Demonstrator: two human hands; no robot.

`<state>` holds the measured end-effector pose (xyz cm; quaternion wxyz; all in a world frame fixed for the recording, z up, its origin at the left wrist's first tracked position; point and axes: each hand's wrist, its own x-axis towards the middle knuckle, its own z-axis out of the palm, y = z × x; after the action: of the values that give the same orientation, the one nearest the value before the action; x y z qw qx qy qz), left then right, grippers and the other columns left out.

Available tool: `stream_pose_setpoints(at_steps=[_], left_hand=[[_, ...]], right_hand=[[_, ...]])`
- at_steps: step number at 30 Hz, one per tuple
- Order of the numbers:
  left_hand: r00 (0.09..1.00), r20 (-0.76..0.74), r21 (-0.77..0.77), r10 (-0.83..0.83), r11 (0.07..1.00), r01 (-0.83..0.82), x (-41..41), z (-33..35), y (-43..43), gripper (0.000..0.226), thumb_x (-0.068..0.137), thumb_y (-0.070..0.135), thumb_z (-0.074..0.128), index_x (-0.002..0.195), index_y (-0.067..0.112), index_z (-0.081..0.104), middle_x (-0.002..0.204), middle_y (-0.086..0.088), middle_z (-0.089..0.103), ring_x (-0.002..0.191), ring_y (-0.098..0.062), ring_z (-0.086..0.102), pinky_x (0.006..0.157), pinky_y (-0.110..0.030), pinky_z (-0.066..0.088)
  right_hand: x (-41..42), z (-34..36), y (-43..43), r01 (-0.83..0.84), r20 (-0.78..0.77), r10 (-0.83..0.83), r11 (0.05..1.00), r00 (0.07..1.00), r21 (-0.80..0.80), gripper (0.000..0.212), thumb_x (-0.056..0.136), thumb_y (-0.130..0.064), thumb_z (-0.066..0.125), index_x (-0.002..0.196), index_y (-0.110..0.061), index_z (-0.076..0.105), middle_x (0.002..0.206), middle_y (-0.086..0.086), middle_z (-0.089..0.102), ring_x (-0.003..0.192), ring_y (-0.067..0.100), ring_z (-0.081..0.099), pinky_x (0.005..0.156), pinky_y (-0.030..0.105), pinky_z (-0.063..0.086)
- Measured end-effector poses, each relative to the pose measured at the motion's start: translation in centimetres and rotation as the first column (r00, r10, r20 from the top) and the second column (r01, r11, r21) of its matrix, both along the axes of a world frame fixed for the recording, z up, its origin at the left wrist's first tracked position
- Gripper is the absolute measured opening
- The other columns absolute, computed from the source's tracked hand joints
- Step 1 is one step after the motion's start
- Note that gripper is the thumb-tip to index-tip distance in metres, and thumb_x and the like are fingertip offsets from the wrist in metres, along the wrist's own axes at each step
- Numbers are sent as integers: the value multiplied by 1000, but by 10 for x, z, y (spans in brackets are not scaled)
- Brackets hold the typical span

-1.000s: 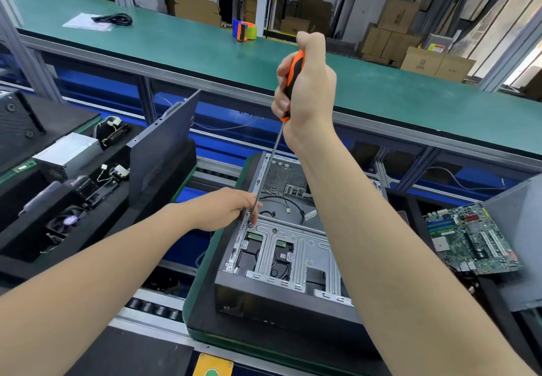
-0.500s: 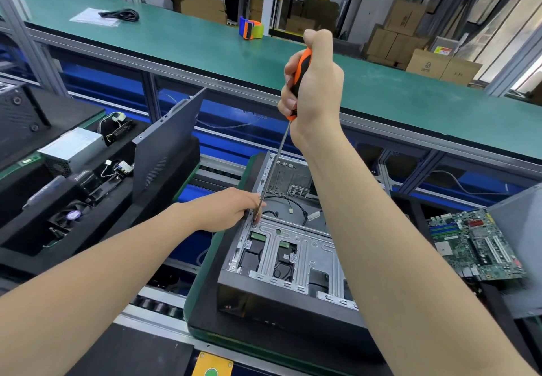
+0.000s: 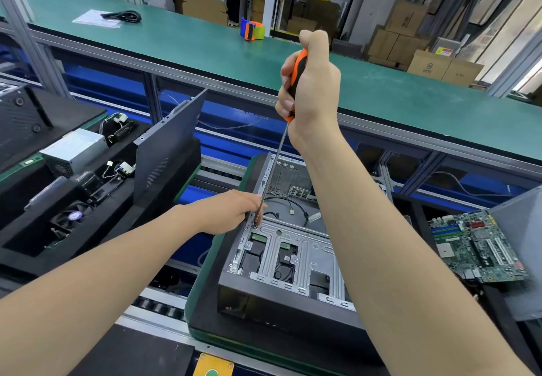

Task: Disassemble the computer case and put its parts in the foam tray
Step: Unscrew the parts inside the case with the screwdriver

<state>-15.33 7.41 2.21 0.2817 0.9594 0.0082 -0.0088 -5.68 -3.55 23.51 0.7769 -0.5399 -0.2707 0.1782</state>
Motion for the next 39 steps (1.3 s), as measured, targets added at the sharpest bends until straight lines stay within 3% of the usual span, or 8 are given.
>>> stream_pose_setpoints(at_steps=[3, 9, 14, 20, 25, 29, 35, 39], left_hand=[[1000, -9, -22, -1, 1000, 0, 0, -2, 1, 50, 99, -5, 36, 99, 32, 69, 152, 14, 50, 131, 25, 21, 101, 8, 6], [1000, -3, 1, -8, 1000, 8, 1, -7, 1, 48, 99, -4, 37, 104, 29, 71, 152, 16, 50, 120, 42, 11, 115, -4, 13], [1000, 1, 41, 6, 999, -6, 0, -7, 3, 49, 99, -3, 37, 104, 35, 69, 154, 18, 46, 145, 10, 27, 102, 7, 5], [1000, -9, 56, -9, 998, 10, -2, -6, 1, 43, 99, 4, 41, 100, 40, 63, 155, 18, 45, 150, 1, 27, 115, -11, 14], [1000, 2, 42, 7, 999, -7, -4, -3, -1, 19, 99, 28, 55, 109, 32, 71, 152, 19, 50, 145, 6, 32, 115, -19, 27], [1000, 21, 110, 6, 994, -9, -2, -1, -2, 20, 99, 40, 62, 110, 26, 72, 147, 16, 55, 144, 9, 31, 119, -23, 29], [994, -8, 227, 110, 968, -105, 9, 9, -20, 13, 85, 29, 67, 85, 17, 71, 117, -1, 68, 120, -20, 61, 100, -43, 52], [989, -21, 252, 145, 958, -135, 15, 12, -25, 14, 80, 23, 67, 73, 11, 65, 117, -9, 68, 111, -22, 65, 94, -41, 55]], right_hand=[[0, -1, 0, -6, -4, 6, 1000, 1000, 2, 50, 102, -34, 53, 57, -11, 52, 61, 9, 39, 44, 20, 26, 45, 27, 22], [1, -2, -2, -44, 22, 43, 999, 999, 12, 51, 103, -33, 52, 58, -10, 53, 61, 8, 39, 43, 20, 27, 44, 26, 25], [-2, -3, -1, -97, 51, 96, 995, 994, 13, 49, 103, -31, 50, 59, -9, 52, 58, 8, 37, 40, 19, 25, 44, 26, 24], [-5, -4, 1, -75, 66, 76, 997, 995, -27, 47, 104, -37, 53, 67, -9, 52, 60, 7, 38, 43, 20, 28, 44, 26, 27], [-2, -4, 0, -31, 27, 32, 999, 999, -43, 45, 107, -47, 56, 84, -8, 56, 57, 6, 53, 45, 19, 46, 48, 30, 41], [3, 3, 0, -91, -51, 85, 988, 995, -127, 50, 103, -48, 56, 69, -12, 61, 64, 6, 59, 47, 17, 43, 49, 28, 38], [3, -3, 8, -96, -118, 93, 995, 989, -16, 46, 100, -45, 51, 66, -15, 50, 57, 3, 41, 47, 17, 30, 46, 29, 28], [10, -6, 7, -171, -99, 176, 984, 979, 59, 47, 104, -45, 50, 71, -12, 52, 56, 7, 43, 42, 19, 26, 43, 27, 26]])
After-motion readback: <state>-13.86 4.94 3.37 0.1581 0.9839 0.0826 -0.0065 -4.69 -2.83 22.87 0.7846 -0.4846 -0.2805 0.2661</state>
